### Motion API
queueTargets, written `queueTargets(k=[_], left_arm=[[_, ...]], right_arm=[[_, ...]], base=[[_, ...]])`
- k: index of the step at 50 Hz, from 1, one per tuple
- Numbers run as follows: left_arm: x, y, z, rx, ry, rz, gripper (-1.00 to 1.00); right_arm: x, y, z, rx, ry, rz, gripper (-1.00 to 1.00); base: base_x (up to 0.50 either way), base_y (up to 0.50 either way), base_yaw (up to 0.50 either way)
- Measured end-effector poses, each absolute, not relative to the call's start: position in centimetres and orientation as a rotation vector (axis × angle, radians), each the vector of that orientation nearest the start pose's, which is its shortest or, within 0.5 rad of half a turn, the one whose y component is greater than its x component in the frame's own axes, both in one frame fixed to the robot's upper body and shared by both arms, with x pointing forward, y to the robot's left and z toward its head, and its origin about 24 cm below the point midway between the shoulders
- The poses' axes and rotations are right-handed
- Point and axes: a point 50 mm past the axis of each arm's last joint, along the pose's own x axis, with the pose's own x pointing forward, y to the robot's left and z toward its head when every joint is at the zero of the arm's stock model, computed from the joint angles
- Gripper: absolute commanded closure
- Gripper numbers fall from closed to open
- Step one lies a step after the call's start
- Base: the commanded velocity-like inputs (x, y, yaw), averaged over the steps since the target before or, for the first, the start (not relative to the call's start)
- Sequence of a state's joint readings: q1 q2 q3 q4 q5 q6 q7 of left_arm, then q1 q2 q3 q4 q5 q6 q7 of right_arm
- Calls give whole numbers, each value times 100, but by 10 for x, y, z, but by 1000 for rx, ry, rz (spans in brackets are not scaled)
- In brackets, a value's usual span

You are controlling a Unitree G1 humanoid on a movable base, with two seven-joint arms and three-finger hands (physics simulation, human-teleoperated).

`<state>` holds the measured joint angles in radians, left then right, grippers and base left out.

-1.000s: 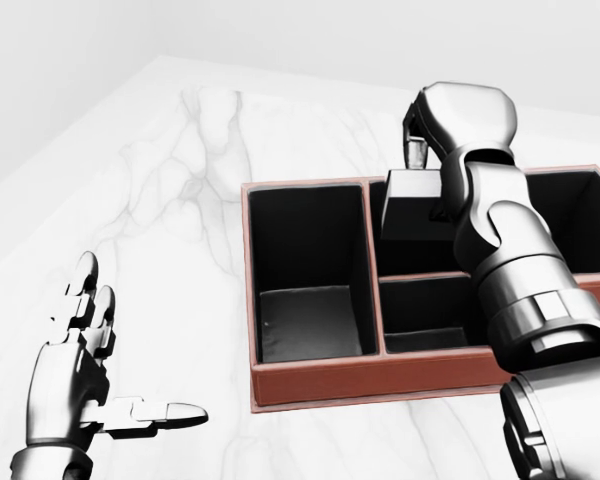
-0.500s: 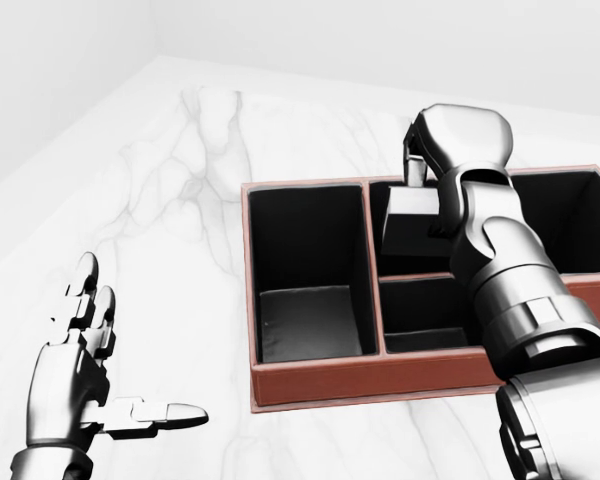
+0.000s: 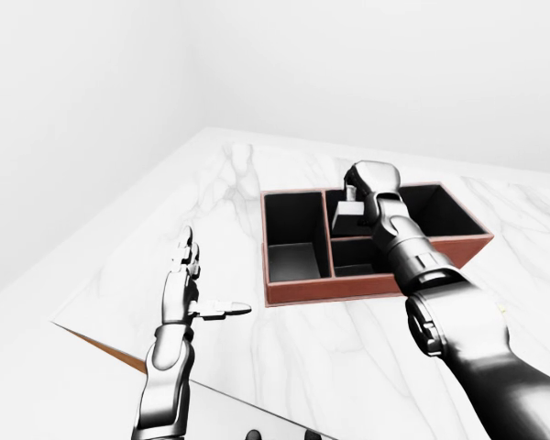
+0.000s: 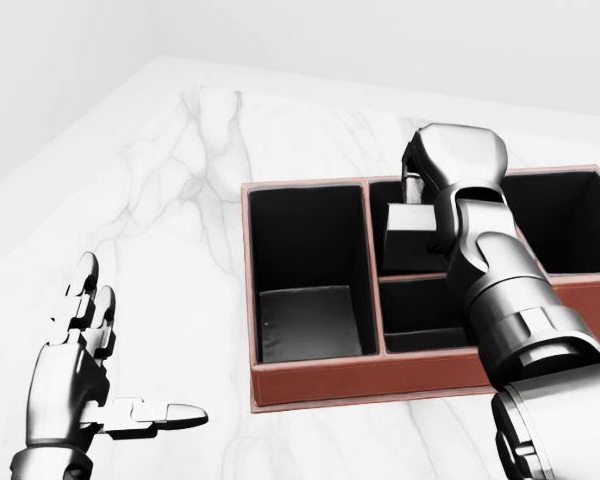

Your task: Pick up the book and place it in the front compartment of the caddy.

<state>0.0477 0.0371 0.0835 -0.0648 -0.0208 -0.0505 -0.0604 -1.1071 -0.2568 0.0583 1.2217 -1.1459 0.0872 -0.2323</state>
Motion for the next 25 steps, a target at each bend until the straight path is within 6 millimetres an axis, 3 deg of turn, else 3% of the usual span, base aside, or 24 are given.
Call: queueTargets(k=[21, 23, 25], left_arm=[[243, 177, 52, 24, -72, 32, -100], [243, 177, 52, 25, -72, 32, -100], [243, 177, 52, 25, -72, 32, -100]], right_arm=[[419, -170, 150, -1484, -9, -160, 100], [419, -170, 151, -1486, -11, -161, -100], [419, -170, 152, -1493, -17, -164, -100]], base=[[0, 0, 0], [0, 0, 0], [0, 0, 0]])
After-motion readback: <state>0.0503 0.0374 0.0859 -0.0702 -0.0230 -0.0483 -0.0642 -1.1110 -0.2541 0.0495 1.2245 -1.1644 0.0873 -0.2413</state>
